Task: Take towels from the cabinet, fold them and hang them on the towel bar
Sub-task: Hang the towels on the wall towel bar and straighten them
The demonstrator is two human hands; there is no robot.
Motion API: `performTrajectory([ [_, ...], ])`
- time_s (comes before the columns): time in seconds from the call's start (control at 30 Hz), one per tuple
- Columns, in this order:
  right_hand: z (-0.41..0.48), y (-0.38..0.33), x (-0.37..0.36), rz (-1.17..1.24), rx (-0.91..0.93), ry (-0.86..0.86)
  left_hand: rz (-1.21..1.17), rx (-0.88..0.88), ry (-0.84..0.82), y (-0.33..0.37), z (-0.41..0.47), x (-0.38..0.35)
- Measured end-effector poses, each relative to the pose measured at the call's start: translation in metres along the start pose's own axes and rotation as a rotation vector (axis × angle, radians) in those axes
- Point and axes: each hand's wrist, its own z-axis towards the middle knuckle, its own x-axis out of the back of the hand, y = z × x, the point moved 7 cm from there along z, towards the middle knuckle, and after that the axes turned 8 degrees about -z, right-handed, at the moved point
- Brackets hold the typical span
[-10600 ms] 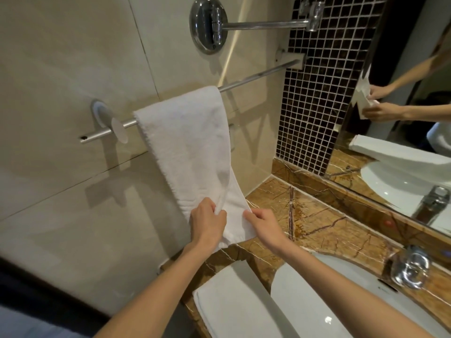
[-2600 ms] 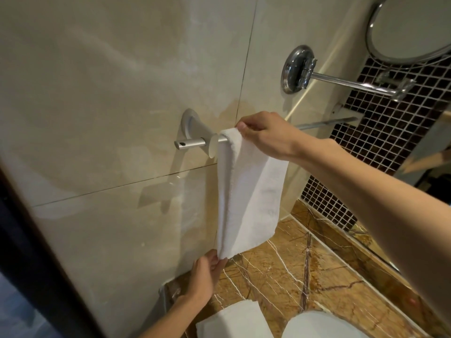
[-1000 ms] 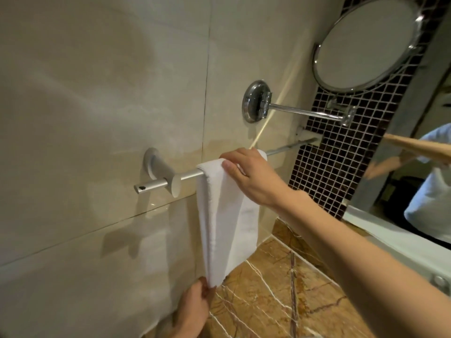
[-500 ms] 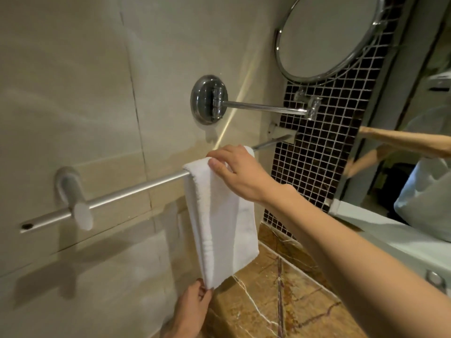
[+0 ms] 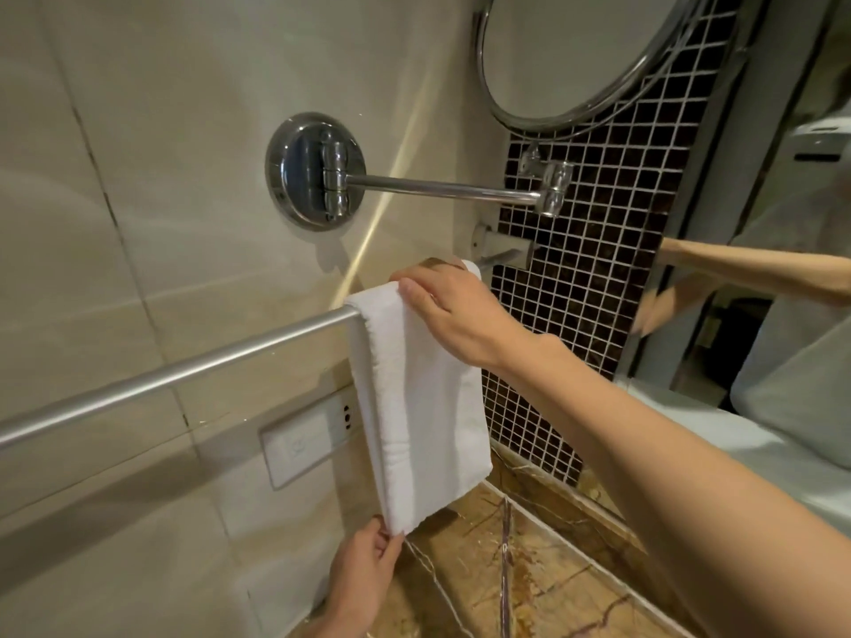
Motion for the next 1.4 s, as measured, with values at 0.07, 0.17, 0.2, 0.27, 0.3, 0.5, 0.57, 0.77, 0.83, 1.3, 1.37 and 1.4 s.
performTrajectory([
  [0.07, 0.000, 0.011, 0.001, 0.004, -0.007, 0.011, 0.001, -0.023, 0.006, 0.006, 0.006, -0.006],
  [0.17, -0.001, 0.024, 0.004, 0.026, -0.025, 0.019, 0.014, -0.047, 0.009, 0.014, 0.015, -0.014],
  [0.2, -0.001, 0.030, 0.004, 0.041, -0.042, 0.009, 0.016, -0.053, 0.002, 0.016, 0.019, -0.017],
  [0.27, -0.001, 0.041, 0.005, 0.057, -0.074, 0.013, 0.020, -0.064, -0.014, 0.021, 0.024, -0.025],
  [0.3, -0.001, 0.046, 0.006, 0.043, -0.081, 0.029, 0.020, -0.070, -0.018, 0.024, 0.026, -0.027],
  [0.5, -0.001, 0.061, 0.011, -0.051, -0.046, 0.046, 0.011, -0.099, -0.028, 0.035, 0.036, -0.042],
  [0.57, -0.001, 0.066, 0.011, -0.034, -0.070, 0.044, 0.003, -0.098, -0.034, 0.035, 0.039, -0.046],
  [0.77, 0.000, 0.078, 0.011, 0.025, -0.105, 0.029, 0.021, -0.110, -0.049, 0.041, 0.047, -0.053],
  [0.83, 0.001, 0.082, 0.009, 0.024, -0.099, 0.027, 0.015, -0.116, -0.054, 0.041, 0.048, -0.055],
  [1.3, 0.004, 0.093, 0.007, 0.021, -0.121, 0.032, -0.012, -0.126, -0.084, 0.049, 0.054, -0.063],
  [1.37, 0.004, 0.094, 0.007, 0.009, -0.117, 0.035, -0.016, -0.131, -0.086, 0.049, 0.053, -0.063],
  [1.4, 0.004, 0.094, 0.007, 0.003, -0.115, 0.034, -0.021, -0.133, -0.088, 0.049, 0.053, -0.063],
])
